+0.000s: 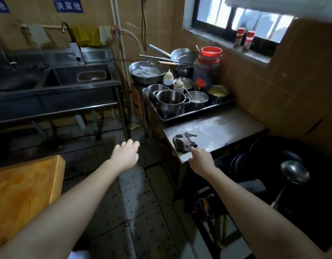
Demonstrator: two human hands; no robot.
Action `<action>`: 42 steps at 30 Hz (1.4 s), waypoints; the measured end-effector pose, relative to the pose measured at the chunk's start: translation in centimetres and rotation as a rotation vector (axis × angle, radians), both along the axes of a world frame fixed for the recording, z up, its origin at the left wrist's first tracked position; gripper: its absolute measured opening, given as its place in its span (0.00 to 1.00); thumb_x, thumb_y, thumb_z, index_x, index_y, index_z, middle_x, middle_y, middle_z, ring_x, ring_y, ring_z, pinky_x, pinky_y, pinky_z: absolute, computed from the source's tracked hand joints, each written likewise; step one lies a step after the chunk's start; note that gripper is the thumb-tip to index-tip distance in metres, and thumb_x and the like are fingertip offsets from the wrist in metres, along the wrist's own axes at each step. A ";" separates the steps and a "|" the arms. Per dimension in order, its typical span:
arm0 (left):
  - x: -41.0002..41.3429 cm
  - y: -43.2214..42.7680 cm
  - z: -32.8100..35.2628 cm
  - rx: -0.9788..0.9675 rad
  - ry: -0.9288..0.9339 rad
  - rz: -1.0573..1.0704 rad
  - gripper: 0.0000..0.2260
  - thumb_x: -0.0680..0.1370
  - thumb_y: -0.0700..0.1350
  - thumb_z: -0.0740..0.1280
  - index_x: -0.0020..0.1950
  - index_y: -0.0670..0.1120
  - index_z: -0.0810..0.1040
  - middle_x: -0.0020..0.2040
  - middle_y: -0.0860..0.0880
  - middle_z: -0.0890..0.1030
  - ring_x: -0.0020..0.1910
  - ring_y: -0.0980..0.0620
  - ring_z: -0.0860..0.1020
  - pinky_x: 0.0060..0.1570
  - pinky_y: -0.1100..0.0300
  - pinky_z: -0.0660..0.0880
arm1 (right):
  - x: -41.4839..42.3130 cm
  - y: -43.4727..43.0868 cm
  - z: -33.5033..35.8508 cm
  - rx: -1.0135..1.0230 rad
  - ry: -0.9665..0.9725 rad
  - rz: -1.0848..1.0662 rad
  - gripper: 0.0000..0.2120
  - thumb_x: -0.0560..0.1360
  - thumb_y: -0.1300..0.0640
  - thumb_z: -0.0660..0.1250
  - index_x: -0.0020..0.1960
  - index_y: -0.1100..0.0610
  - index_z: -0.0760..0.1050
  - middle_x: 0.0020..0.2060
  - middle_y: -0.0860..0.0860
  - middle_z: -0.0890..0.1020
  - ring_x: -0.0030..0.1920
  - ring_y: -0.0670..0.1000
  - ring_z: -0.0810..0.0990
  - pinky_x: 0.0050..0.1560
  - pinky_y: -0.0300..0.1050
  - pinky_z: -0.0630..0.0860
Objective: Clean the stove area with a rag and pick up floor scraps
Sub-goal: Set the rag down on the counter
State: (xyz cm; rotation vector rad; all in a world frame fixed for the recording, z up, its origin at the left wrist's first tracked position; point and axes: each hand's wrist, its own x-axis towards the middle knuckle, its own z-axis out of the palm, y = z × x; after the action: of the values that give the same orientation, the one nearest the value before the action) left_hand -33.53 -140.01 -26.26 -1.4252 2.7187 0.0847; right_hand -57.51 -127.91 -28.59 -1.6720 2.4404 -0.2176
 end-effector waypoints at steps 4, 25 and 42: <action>-2.3 -5.3 -1.5 0.042 -0.074 -0.028 0.15 0.79 0.47 0.57 0.66 0.47 0.66 0.62 0.45 0.71 0.62 0.44 0.70 0.59 0.50 0.68 | -2.8 -5.8 -1.8 0.062 -0.012 -0.035 0.13 0.75 0.63 0.60 0.59 0.56 0.71 0.56 0.55 0.77 0.57 0.58 0.75 0.53 0.51 0.71; -7.1 -21.0 -10.7 0.291 -0.077 -0.123 0.16 0.80 0.46 0.57 0.68 0.48 0.65 0.64 0.46 0.70 0.62 0.45 0.70 0.60 0.51 0.67 | -5.3 -19.3 -10.8 0.228 -0.145 -0.327 0.18 0.77 0.54 0.62 0.66 0.53 0.68 0.61 0.59 0.71 0.55 0.63 0.76 0.52 0.50 0.73; -0.5 -38.9 -8.8 0.286 -0.055 -0.107 0.15 0.80 0.46 0.57 0.67 0.48 0.67 0.64 0.46 0.70 0.63 0.44 0.70 0.61 0.50 0.68 | 2.1 -32.9 -10.8 0.156 -0.179 -0.360 0.13 0.71 0.66 0.61 0.52 0.54 0.76 0.46 0.54 0.72 0.45 0.60 0.77 0.40 0.47 0.74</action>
State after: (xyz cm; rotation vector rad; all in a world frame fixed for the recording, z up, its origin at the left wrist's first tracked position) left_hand -34.02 -178.87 -35.02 -1.1847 2.6019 0.4041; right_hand -55.46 -160.77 -39.42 -1.0930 2.5278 -0.2067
